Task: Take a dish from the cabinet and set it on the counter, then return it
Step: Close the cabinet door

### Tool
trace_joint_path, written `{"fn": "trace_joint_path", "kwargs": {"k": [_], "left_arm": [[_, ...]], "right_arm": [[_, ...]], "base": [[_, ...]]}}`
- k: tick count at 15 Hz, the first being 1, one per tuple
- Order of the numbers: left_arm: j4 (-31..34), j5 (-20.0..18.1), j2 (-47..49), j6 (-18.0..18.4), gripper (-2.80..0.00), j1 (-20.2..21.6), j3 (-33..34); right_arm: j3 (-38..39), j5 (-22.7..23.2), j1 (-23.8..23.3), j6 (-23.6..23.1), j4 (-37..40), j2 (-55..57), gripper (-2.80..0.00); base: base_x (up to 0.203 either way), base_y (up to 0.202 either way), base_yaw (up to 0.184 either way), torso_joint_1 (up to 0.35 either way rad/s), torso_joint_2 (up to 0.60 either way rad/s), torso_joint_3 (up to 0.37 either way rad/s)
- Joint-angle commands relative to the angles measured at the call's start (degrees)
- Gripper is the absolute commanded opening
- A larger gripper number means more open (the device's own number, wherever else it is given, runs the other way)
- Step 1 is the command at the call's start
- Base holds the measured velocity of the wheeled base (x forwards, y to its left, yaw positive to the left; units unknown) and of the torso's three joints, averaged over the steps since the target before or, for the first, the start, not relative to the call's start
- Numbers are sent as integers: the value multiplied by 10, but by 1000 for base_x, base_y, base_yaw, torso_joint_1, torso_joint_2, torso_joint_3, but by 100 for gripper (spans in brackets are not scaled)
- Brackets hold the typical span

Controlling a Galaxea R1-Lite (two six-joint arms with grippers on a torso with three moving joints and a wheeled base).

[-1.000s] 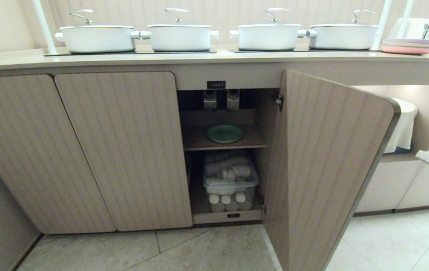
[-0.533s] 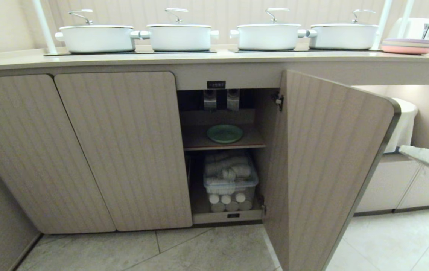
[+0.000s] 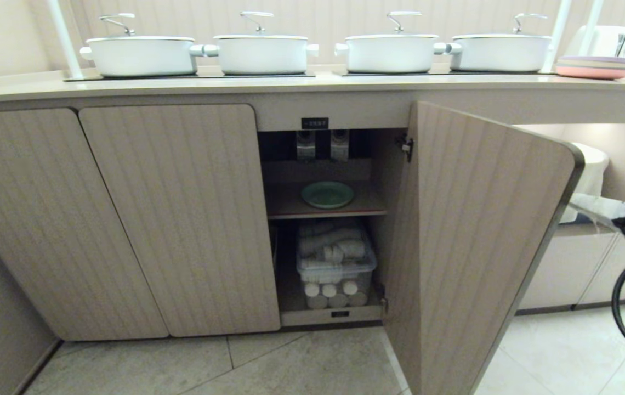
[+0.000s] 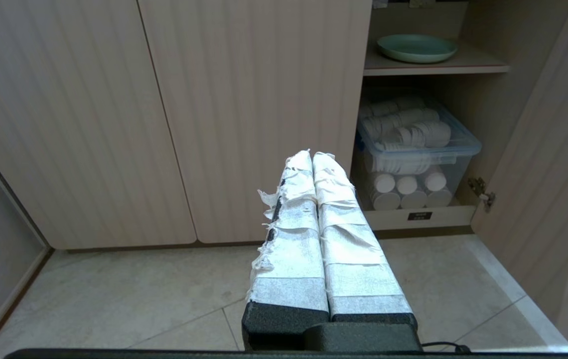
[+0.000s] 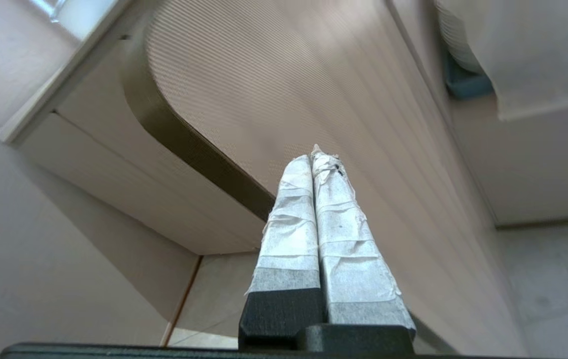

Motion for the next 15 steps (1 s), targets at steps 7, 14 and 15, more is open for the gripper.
{"fn": "trace_joint_path", "kwargs": {"k": [7, 14, 15], "left_arm": [[0, 1, 0, 0, -280, 0, 0], [0, 0, 0, 0, -280, 0, 0], [0, 1, 0, 0, -280, 0, 0]], "right_arm": [[-1, 37, 1, 31, -58, 46, -280], [-9, 49, 13, 58, -69, 59, -280], [-9, 49, 19, 62, -69, 59, -280]], "base": [[0, 0, 0, 0, 0, 0], [0, 0, 0, 0, 0, 0], [0, 0, 0, 0, 0, 0]]}}
